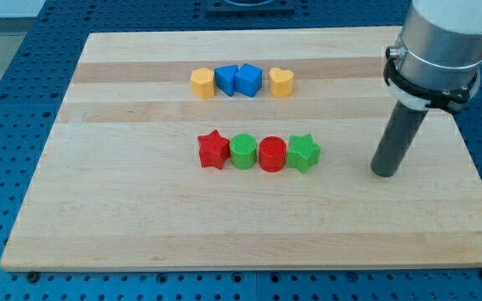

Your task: Place yellow heart to the top right of the blue cube

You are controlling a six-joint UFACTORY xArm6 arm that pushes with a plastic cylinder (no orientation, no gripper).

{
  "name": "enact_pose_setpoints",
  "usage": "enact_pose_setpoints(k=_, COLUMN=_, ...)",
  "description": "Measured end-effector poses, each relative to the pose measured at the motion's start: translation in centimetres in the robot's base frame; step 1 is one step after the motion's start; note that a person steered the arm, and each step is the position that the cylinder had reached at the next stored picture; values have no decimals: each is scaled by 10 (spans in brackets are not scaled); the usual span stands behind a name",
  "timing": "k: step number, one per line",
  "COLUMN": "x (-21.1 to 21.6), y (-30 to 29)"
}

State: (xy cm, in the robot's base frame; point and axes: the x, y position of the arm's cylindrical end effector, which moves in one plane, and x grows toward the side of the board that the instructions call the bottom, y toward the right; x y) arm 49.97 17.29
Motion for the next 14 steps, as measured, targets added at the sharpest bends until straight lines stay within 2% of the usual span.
enact_pose_setpoints(k=12, x=1, y=-2)
enact_pose_setpoints(k=14, x=-46, y=-35)
